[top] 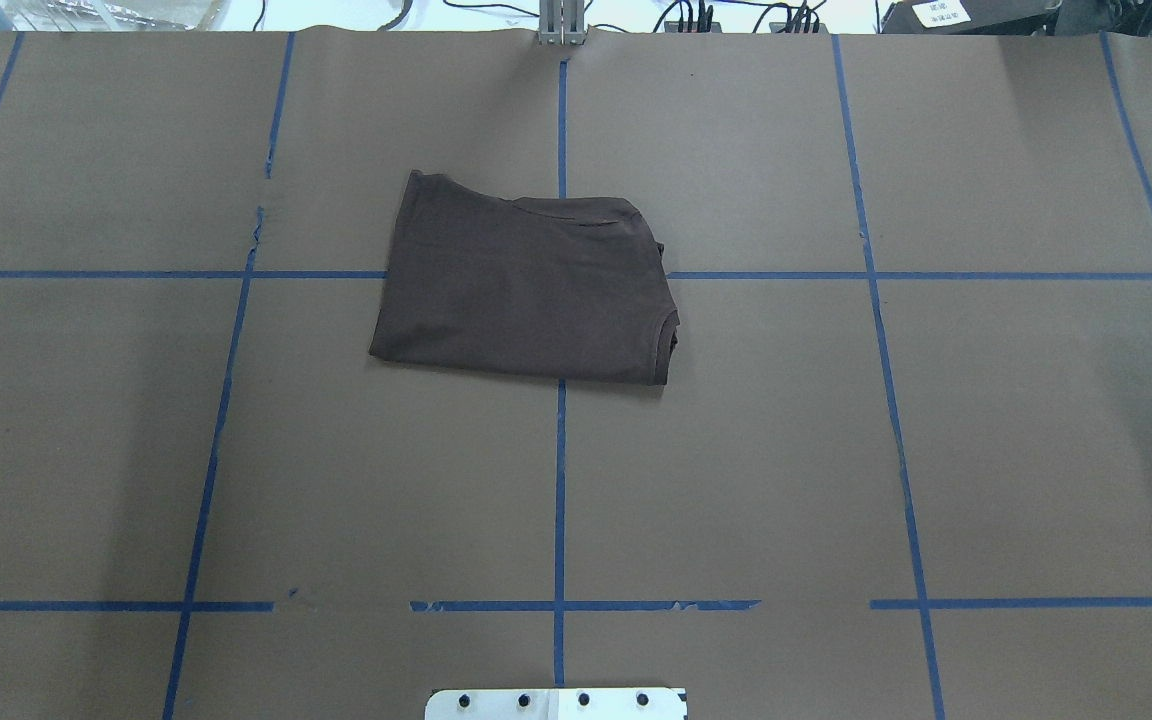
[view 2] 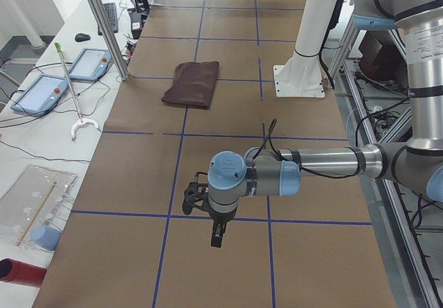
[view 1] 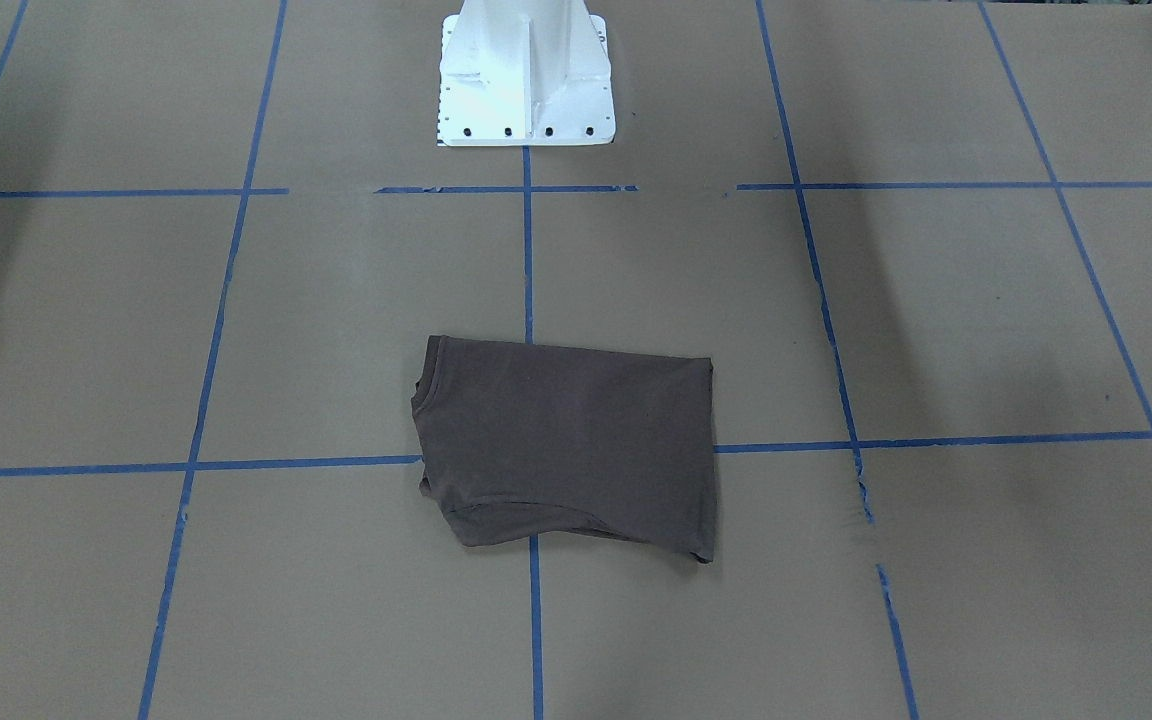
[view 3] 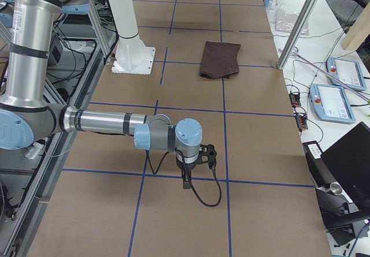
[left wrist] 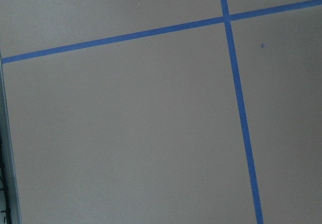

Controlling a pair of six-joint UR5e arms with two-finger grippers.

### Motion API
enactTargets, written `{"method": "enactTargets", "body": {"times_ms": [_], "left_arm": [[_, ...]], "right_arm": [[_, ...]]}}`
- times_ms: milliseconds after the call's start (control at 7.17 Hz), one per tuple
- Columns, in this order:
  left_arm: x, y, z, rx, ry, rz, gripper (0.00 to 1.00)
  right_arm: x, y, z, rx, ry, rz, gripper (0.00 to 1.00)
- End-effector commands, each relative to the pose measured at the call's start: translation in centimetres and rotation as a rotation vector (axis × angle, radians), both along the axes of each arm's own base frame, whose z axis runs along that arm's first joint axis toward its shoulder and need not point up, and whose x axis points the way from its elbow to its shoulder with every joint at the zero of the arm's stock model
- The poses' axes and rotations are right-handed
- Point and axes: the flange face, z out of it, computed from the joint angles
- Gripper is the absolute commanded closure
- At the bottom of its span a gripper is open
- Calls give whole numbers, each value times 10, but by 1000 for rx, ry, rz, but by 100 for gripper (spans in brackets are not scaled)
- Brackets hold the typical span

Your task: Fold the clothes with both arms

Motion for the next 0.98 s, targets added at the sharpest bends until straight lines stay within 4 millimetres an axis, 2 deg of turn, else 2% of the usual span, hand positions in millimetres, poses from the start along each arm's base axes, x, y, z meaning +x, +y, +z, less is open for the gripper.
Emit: {"method": "enactTargets", "body": {"times_ms": [0,279,837], "left_arm": [[0,0,0,0,-2,0,0],[0,0,-1,6,-4,1,0],[0,0,-1,7,-4,1,0]], "right_arm": [[-1,0,-3,-80,-14,96,0],[-1,-2,-14,-100,-14,144,0],[-1,-2,-13,-100,-13,143,0]]}}
